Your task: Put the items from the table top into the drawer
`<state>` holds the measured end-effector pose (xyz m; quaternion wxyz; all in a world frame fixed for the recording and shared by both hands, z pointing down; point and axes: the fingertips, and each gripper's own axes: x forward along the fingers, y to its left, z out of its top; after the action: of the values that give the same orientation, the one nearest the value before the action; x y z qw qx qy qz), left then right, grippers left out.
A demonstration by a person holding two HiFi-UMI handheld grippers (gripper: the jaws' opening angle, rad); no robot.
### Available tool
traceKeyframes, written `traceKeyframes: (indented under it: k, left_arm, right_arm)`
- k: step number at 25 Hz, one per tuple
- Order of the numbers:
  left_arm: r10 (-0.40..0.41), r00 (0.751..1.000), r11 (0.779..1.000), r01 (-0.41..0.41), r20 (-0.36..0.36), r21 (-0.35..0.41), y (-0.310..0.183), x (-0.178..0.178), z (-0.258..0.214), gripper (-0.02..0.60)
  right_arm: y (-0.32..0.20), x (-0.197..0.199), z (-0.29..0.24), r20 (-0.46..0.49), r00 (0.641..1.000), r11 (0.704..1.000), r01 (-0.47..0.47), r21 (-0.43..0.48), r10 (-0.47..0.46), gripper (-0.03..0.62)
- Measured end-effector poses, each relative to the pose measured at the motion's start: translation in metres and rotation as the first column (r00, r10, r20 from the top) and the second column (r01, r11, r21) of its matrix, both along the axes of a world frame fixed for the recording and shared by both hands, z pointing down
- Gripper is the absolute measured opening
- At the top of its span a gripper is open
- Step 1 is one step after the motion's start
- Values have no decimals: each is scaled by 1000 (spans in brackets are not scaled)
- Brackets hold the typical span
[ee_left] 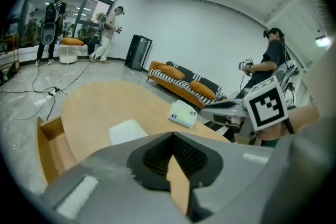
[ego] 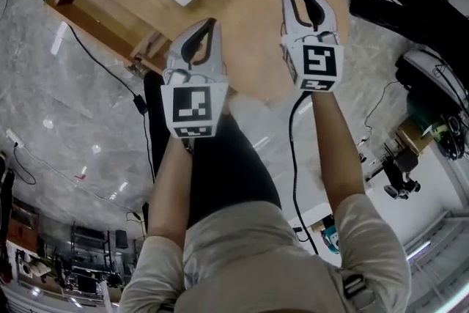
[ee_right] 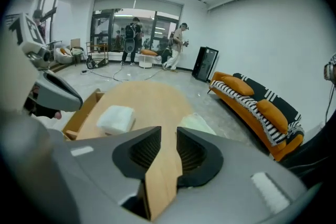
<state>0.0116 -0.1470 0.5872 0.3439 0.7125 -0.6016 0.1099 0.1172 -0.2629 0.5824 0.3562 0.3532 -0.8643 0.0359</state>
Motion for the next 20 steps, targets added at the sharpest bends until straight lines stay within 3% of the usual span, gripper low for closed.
traceKeyframes:
  k: [4, 9, 12, 20]
  left_arm:
    - [17, 1000, 1000, -17, -24, 1, -30, 21, 11, 20]
    - [-6, 999, 1000, 5, -48, -18, -39, 35, 26, 20]
    - [-18, 998, 999, 16, -57, -37, -43, 43, 38, 20]
    - [51, 996, 997, -55, -71, -56, -56, 75, 56, 20]
  right_arm:
    - [-50, 20, 22, -67, 995, 997, -70, -15, 69, 135]
    - [-93, 26, 43, -220, 975, 1000, 18, 3, -17, 192]
    - [-103, 30, 54, -281, 959, 1000, 24, -5, -25, 204]
    - [-129, 53, 84, -417, 907, 997, 39, -60, -60, 247]
